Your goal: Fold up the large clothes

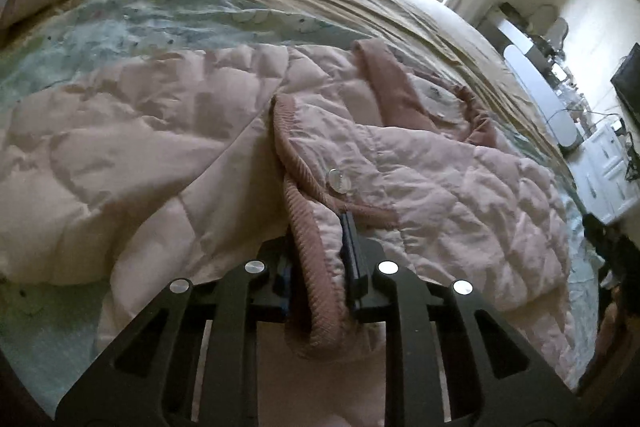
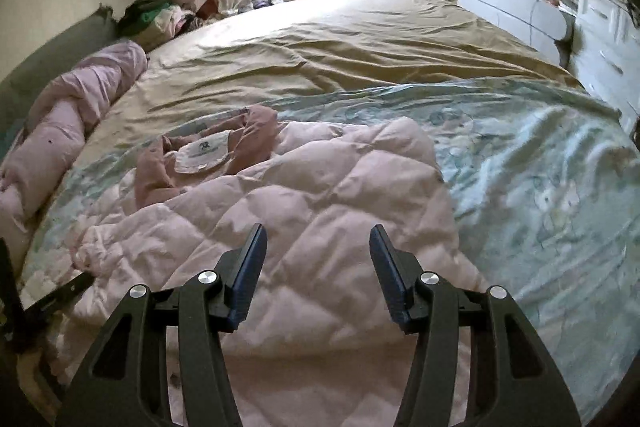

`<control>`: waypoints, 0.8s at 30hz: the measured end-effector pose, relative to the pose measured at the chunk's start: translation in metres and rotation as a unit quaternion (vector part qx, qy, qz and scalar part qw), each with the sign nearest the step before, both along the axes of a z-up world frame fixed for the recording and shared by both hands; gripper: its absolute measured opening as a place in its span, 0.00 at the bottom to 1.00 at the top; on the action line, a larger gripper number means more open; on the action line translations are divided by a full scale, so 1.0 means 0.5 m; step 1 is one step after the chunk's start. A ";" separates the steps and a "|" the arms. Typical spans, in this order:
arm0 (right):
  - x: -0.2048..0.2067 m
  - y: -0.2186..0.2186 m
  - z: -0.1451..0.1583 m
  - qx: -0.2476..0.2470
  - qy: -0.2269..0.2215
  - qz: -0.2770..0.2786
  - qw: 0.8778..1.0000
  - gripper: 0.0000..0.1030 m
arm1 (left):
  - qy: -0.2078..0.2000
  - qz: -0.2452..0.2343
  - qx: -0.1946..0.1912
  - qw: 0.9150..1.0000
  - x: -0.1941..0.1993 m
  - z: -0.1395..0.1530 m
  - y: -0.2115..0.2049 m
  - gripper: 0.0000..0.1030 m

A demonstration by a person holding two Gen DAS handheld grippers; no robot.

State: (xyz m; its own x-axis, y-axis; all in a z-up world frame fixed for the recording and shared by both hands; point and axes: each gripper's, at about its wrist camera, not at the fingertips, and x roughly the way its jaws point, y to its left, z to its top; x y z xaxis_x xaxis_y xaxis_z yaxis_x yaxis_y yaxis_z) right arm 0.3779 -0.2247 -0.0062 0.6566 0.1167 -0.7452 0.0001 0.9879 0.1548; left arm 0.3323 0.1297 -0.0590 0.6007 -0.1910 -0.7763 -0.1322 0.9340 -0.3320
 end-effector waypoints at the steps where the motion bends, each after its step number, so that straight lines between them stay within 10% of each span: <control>1: 0.017 0.004 -0.009 -0.005 0.008 0.006 1.000 0.51 | -0.001 -0.001 0.006 1.000 -0.001 -0.001 -0.003 0.13; 11: 0.093 -0.008 -0.121 -0.038 0.097 -0.008 0.995 0.51 | 0.003 -0.004 0.025 1.000 -0.002 -0.009 -0.011 0.16; 24: 0.082 -0.001 -0.157 -0.052 0.080 -0.036 0.995 0.53 | 0.011 -0.013 0.050 0.999 -0.004 0.003 -0.026 0.20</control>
